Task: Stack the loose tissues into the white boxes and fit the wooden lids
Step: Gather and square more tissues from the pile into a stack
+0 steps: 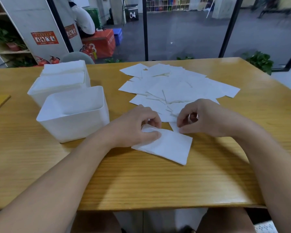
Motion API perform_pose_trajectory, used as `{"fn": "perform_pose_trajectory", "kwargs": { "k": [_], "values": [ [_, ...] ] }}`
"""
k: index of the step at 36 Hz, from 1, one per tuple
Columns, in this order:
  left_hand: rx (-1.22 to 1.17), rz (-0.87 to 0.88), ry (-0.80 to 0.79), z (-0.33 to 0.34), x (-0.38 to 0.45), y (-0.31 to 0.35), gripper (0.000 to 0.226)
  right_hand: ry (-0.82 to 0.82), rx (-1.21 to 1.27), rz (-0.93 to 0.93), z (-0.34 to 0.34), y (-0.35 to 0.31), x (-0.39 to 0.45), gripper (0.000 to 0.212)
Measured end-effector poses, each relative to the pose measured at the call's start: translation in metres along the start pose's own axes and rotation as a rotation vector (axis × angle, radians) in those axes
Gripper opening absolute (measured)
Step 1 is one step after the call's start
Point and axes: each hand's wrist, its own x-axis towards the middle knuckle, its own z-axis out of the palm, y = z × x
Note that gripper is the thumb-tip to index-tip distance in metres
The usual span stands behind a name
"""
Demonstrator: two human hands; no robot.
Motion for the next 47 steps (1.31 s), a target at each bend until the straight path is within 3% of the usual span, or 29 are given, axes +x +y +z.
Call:
{"fn": "perform_pose_trajectory", "kwargs": {
  "k": [8,12,18,20,27,30,33,36,40,47],
  "values": [
    [-0.051,-0.043,-0.046,-0.003,-0.001,-0.001,0.030,0.013,-0.116,-0.048,0.006,0.003,0.003,0.014],
    [-0.028,-0.024,-0.042,-0.002,-0.001,-0.001,0.028,0.109,-0.046,-0.072,0.003,0.001,0.004,0.011],
    [-0.194,-0.021,0.296,0.007,0.008,0.007,0.040,0.161,0.077,-0.093,0.000,-0.002,0.006,0.008],
    [-0.165,0.009,0.340,0.012,0.012,0.011,0.041,0.170,0.087,-0.112,0.003,-0.005,0.006,0.009],
    [-0.134,0.031,0.478,0.023,0.020,0.020,0.007,0.212,0.160,-0.181,0.007,-0.014,0.004,0.009],
    [-0.161,0.027,0.512,0.019,0.019,0.015,0.005,0.209,0.159,-0.208,0.004,-0.019,-0.001,0.015],
    [-0.225,0.016,0.556,0.018,0.018,0.014,0.010,0.217,0.061,-0.134,0.005,-0.018,-0.001,0.029],
    [-0.383,-0.010,0.565,0.014,0.018,0.013,0.018,0.276,0.081,-0.102,0.005,-0.016,0.002,0.019],
    [-0.651,-0.021,0.559,0.006,0.015,0.017,0.012,0.320,0.170,-0.112,0.002,-0.013,0.004,0.009],
    [-0.893,-0.025,0.471,0.003,0.013,0.020,0.017,0.326,0.201,-0.085,0.008,-0.010,0.007,0.009]
  ]
}}
